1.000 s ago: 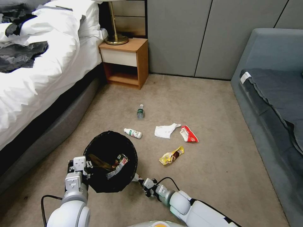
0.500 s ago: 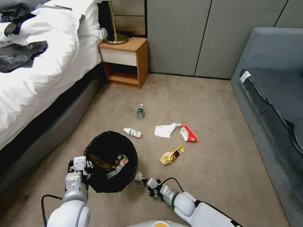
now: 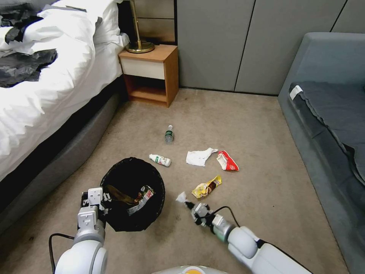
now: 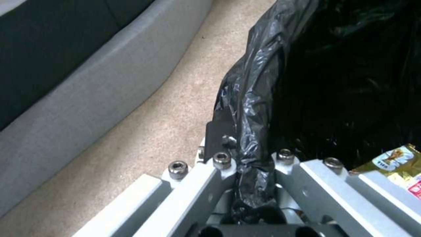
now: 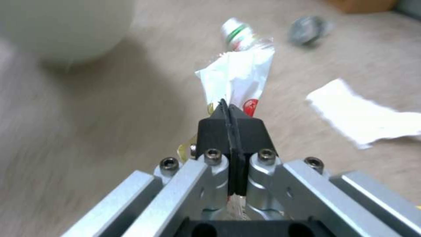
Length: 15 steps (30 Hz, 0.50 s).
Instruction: Pick up the trash bin, then pick up the garbage from the floor and place it into the trash bin.
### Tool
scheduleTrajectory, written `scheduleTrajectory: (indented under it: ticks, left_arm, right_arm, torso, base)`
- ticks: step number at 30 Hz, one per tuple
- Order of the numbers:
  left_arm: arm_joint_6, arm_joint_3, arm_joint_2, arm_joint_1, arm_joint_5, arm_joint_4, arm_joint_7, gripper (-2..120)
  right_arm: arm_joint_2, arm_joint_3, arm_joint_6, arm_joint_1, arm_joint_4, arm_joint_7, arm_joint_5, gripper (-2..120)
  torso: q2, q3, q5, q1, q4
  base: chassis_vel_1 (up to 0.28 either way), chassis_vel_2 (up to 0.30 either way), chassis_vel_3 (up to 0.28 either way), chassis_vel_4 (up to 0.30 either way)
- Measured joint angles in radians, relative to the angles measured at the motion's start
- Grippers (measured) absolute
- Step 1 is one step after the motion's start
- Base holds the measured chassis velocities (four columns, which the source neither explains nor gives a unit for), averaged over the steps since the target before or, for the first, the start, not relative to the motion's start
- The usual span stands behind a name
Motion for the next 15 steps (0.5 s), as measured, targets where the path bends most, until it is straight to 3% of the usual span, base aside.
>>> scheduleTrajectory:
  ticks: [10,12,15]
  left_arm:
    - [-0.004,0.012,0.004,0.007,0.002,0.002,0.001,0]
    - [-0.004,0.013,0.004,0.007,0.003,0.003,0.001,0]
    - [-0.007,0.024,0.003,0.006,0.009,0.009,0.001,0]
  right_arm:
    - [0.030,0.166,0.047,-0.053,0.187,0.023,0.059,0]
    - [0.033,0.169,0.048,-0.054,0.197,0.022,0.059,0]
    - [0.048,0.180,0.061,-0.060,0.305,0.007,0.090,0]
  torso:
    - [0.000,0.000,-0.0002,0.000,0.0003]
    - [0.000,0.000,-0.0001,0.000,0.0003]
    - [0.000,0.000,-0.0004,0.000,0.0003]
  base:
    - [0.000,0.000,0.000,0.000]
    - [0.000,0.000,0.000,0.000]
    - [0.000,0.000,0.000,0.000]
